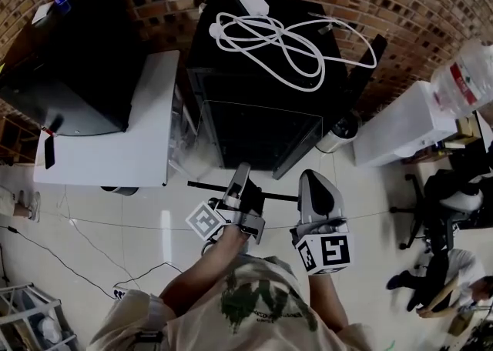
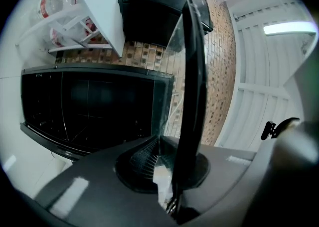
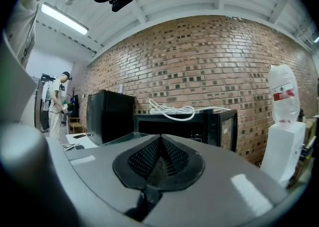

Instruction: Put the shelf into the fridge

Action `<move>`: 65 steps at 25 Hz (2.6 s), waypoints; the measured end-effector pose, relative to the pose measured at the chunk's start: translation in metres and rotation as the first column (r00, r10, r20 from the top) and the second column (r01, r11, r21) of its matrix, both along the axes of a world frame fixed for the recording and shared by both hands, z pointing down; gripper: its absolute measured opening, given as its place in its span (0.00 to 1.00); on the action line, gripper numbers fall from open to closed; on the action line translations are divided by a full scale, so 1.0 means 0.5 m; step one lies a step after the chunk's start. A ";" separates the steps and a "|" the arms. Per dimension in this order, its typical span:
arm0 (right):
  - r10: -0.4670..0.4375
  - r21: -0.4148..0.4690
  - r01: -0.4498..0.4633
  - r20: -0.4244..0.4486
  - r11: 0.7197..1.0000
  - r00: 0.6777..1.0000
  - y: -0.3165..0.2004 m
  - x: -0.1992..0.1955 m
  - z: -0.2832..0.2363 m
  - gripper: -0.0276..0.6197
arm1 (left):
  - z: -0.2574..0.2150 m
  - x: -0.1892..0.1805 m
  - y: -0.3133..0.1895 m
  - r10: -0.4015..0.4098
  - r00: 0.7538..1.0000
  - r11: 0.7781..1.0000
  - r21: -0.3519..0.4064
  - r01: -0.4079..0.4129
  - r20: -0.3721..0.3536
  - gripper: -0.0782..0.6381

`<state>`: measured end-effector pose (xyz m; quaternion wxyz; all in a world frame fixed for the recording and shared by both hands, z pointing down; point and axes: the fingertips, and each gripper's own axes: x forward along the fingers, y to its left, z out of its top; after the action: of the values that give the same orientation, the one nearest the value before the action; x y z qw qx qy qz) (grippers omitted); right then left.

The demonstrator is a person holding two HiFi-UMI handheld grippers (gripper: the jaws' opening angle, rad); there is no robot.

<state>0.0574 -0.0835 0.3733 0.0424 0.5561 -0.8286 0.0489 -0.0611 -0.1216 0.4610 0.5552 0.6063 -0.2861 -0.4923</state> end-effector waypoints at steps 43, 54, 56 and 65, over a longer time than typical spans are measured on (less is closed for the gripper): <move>-0.045 -0.030 0.044 -0.041 0.999 0.998 -0.100 0.039 0.021 0.04 | 0.123 0.029 -0.195 -0.067 0.997 0.997 -0.043 0.069 0.041 0.14; -0.041 -0.041 0.039 -0.043 0.998 0.998 -0.113 0.058 0.028 0.04 | 0.162 0.040 -0.244 -0.063 0.997 0.997 -0.052 0.066 0.045 0.14; -0.038 -0.042 0.036 -0.043 0.998 0.998 -0.116 0.061 0.028 0.04 | 0.168 0.038 -0.252 -0.068 0.997 0.996 -0.057 0.070 0.045 0.14; -0.033 -0.051 0.031 -0.042 0.998 0.999 -0.127 0.064 0.034 0.04 | 0.188 0.032 -0.296 -0.080 0.995 0.995 -0.062 0.083 0.057 0.14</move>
<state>0.0894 -0.1469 0.3901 0.0750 0.5425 -0.8347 0.0568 -0.0451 -0.2697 0.5548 0.5460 0.5891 -0.3411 -0.4884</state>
